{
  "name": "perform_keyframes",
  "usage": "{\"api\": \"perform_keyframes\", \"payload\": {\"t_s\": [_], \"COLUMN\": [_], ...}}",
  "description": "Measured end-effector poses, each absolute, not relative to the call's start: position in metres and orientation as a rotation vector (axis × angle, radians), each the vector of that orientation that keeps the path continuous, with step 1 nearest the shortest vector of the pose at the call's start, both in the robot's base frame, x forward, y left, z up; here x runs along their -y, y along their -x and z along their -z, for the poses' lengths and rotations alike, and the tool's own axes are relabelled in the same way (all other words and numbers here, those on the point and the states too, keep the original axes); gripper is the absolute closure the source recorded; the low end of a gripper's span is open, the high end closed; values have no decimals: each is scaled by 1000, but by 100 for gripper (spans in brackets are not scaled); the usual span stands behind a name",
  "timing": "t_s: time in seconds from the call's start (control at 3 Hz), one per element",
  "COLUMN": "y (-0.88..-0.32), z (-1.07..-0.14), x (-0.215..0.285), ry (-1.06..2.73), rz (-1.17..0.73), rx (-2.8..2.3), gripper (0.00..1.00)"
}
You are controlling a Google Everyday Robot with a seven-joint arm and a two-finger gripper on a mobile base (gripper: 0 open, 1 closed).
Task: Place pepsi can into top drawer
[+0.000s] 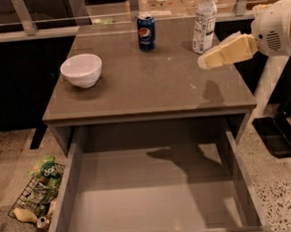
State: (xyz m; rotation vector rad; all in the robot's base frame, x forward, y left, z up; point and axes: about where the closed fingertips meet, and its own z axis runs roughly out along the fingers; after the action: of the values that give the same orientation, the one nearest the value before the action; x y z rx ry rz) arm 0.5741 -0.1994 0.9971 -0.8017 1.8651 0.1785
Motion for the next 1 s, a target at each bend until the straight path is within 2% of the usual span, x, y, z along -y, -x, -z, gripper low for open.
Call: {"api": "perform_keyframes", "payload": {"t_s": [0.33,1.0], "y": [-599,-605], "z": [-1011,-1018], "x": [197,197], "ry": [723,701], "rz": [-158,-141], "rx": [-1769,-1743], "gripper": [0,0]}}
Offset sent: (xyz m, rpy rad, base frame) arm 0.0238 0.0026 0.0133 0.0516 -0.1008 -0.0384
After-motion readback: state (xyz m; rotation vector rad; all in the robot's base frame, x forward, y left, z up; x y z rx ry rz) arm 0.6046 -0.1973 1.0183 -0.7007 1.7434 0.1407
